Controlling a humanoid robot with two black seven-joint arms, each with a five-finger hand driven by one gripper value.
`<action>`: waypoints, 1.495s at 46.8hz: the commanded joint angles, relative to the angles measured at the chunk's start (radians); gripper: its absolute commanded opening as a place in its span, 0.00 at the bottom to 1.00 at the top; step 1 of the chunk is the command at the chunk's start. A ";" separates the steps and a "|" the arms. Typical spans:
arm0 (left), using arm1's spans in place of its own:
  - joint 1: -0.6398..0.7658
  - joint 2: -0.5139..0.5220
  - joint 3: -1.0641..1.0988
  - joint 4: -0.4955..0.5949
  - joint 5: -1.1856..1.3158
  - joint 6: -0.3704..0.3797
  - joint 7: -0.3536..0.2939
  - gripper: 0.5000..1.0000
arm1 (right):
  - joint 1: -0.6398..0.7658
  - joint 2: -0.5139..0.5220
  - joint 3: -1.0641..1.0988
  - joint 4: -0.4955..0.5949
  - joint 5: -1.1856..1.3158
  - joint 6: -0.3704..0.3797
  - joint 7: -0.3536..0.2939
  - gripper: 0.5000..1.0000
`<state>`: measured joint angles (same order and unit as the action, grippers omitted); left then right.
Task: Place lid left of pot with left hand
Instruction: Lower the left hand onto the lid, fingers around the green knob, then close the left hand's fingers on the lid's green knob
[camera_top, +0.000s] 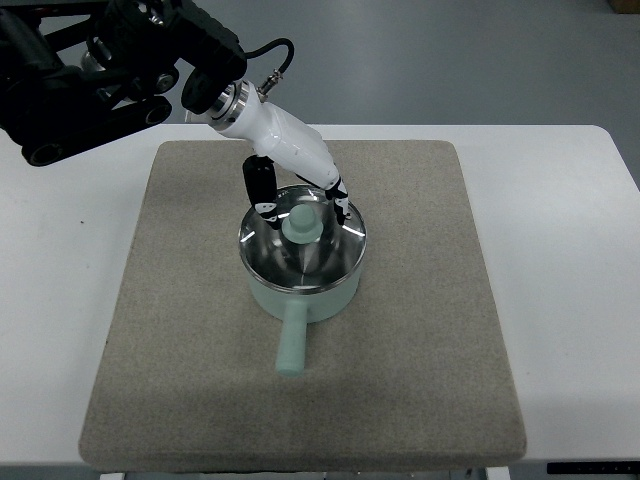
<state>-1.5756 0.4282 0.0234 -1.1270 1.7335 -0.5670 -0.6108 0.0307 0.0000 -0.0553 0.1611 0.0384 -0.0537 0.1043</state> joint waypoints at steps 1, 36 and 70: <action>0.000 0.000 0.000 0.000 0.001 0.001 0.000 0.66 | 0.000 0.000 0.000 0.000 0.000 0.000 0.000 0.85; 0.026 0.003 0.009 -0.004 -0.002 0.038 0.000 0.32 | 0.000 0.000 0.000 0.000 0.000 0.000 0.000 0.85; 0.014 0.014 -0.026 -0.002 -0.012 0.036 0.000 0.00 | 0.000 0.000 0.000 0.000 0.000 0.000 0.000 0.85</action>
<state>-1.5606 0.4401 -0.0002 -1.1294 1.7221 -0.5326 -0.6111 0.0306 0.0000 -0.0553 0.1611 0.0384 -0.0537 0.1043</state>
